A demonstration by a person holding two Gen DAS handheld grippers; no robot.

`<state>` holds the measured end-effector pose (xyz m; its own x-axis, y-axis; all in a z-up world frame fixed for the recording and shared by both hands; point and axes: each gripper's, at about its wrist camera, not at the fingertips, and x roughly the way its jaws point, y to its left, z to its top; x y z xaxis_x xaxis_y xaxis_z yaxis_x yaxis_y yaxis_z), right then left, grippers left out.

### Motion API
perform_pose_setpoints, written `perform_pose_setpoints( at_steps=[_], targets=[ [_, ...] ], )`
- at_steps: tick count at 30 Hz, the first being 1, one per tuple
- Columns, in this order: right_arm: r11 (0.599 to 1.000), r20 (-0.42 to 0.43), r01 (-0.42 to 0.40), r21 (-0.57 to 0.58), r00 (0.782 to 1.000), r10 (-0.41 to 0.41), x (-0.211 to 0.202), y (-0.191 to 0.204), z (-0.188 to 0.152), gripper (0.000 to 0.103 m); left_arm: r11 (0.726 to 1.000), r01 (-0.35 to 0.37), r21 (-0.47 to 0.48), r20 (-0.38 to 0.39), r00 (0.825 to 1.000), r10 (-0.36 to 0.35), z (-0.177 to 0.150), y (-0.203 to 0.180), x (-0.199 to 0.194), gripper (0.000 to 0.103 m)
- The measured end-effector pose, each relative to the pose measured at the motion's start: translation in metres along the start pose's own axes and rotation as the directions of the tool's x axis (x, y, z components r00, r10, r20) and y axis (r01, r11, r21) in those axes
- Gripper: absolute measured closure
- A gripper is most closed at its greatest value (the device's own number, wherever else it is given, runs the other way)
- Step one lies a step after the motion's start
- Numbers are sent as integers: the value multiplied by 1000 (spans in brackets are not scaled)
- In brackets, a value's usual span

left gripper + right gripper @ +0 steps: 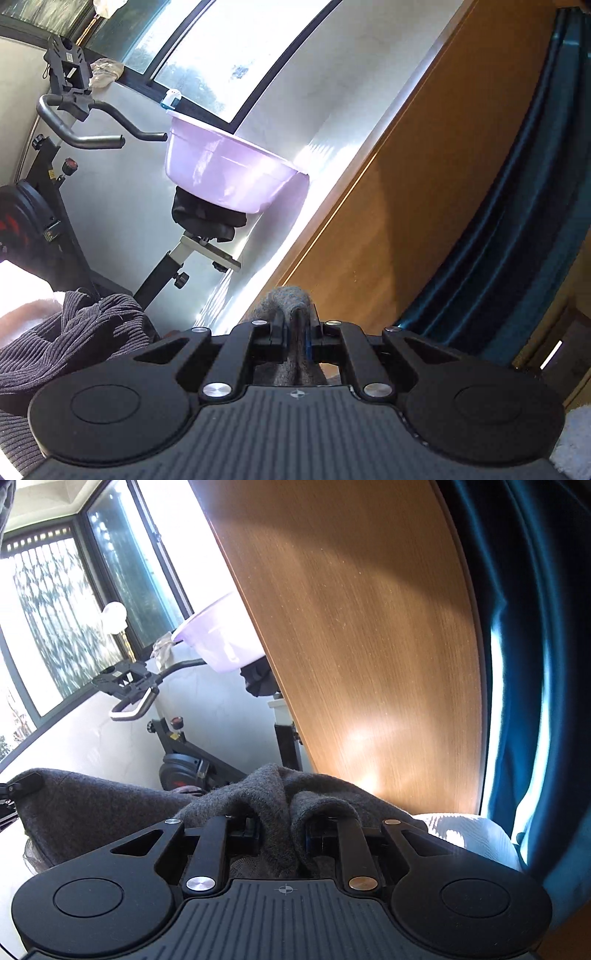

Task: Fold clothes
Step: 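Carry the held grey sweater away from the pile with both grippers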

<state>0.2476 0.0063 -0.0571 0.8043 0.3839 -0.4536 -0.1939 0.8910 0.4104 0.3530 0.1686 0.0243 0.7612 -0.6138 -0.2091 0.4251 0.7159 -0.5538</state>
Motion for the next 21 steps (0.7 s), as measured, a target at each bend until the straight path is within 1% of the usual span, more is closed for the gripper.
perform_pose_setpoints(
  at_steps=[3, 7, 9, 11, 14, 17, 21],
  targets=[
    [999, 35, -34, -27, 999, 35, -6, 11, 18, 86, 999, 45, 8, 65, 997, -46, 13, -13, -7, 95],
    [995, 78, -81, -56, 993, 86, -18, 23, 39, 87, 998, 63, 25, 130, 989, -65, 29, -25, -20, 95],
    [991, 113, -111, -72, 986, 119, -28, 30, 54, 87, 997, 77, 28, 164, 983, -81, 38, -30, -28, 95],
    [987, 162, -141, -76, 975, 151, -43, 32, 72, 87, 996, 87, 34, 199, 976, -92, 47, -37, -37, 95],
    [979, 233, -183, -84, 952, 198, -65, 35, 97, 87, 993, 100, 56, 265, 958, -111, 58, -52, -53, 95],
    [972, 299, -221, -77, 925, 234, -87, 31, 120, 87, 989, 126, 79, 329, 933, -145, 65, -69, -67, 95],
    [963, 354, -258, -82, 895, 270, -117, 17, 141, 87, 983, 153, 101, 385, 905, -180, 64, -93, -77, 95]
  ],
)
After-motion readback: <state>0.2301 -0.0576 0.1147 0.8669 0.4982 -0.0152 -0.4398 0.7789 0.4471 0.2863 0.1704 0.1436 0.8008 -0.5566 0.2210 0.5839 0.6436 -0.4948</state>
